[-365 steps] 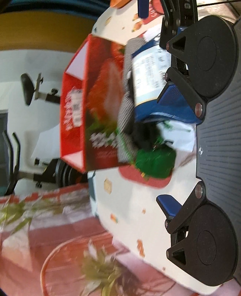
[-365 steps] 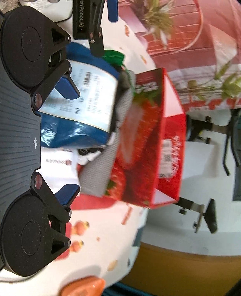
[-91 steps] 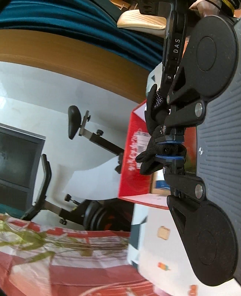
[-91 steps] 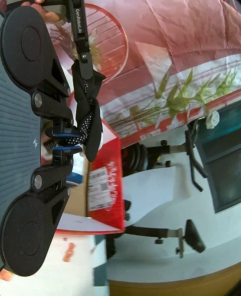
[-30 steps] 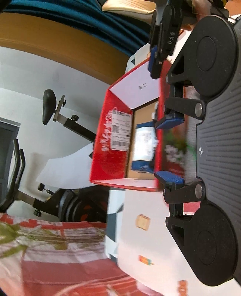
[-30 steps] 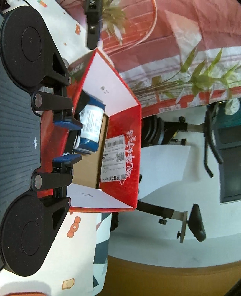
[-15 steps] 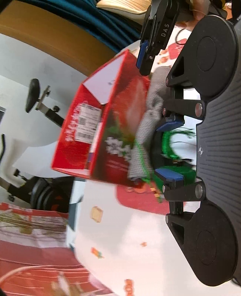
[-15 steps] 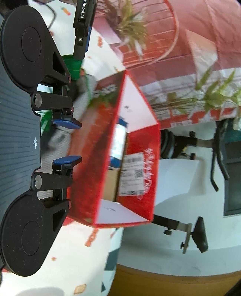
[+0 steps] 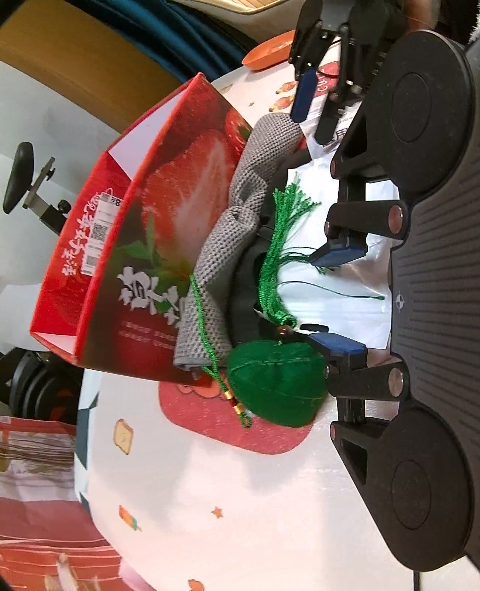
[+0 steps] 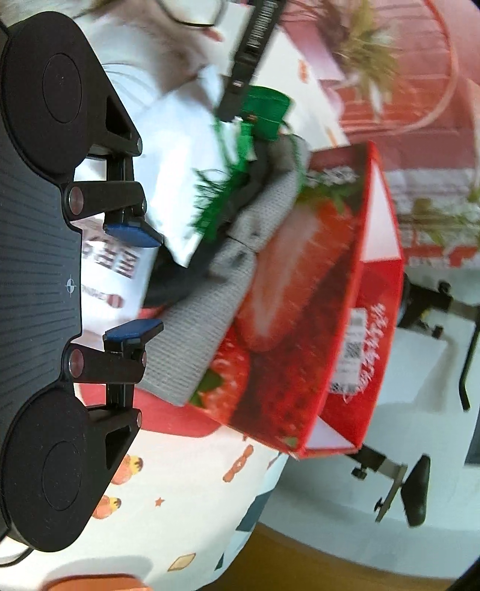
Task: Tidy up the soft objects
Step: 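Return the right tool to the pile and grip the white earphone packet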
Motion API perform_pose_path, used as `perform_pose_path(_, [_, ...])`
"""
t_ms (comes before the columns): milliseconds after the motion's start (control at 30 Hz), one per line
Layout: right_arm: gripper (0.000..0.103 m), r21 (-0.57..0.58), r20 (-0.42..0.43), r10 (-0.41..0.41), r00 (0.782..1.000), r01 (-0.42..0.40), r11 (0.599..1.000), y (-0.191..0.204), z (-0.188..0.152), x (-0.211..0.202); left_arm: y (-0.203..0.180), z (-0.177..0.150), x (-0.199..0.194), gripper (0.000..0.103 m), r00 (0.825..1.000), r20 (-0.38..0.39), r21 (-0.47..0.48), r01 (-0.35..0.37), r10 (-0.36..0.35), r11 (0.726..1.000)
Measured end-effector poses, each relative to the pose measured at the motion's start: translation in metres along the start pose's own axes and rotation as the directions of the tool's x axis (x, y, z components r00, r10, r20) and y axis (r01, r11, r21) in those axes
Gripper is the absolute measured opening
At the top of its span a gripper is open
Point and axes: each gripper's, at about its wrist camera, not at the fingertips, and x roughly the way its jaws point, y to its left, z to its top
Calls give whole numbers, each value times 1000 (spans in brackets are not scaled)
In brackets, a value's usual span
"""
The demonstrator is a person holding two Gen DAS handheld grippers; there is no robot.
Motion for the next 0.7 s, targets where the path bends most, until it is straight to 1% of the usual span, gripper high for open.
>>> perform_pose_path(67, [42,-12,-19,2,1000,-2,1000,2,-3,2,2,-1,2,42,1000,-7,-11,3,-3,1000])
perform_pose_path(300, [44,-18,-30,38,999,-38,999,3,-5,2,5,-3,7,42,1000,-13,-29,18,-18,999])
perform_pose_path(367, [44,-42,-28,64,998,-65,997,7,-5,2,7,-4,9,42,999,-16,-47,30,-31,998])
perform_pose_path(533, [44,-123,-29,74,997,-77,989,19,-4,2,17,-1,11,39,997,-26,-123,65,-68,990])
perform_pose_path(600, [46,-133,-26,72,997,-74,988,20,-3,3,18,-1,14,38,997,-27,-136,69,-73,988])
perform_pose_path(700, [51,-176,-12,58,998,-60,983,24,0,5,17,-1,14,38,997,-28,-129,67,-71,989])
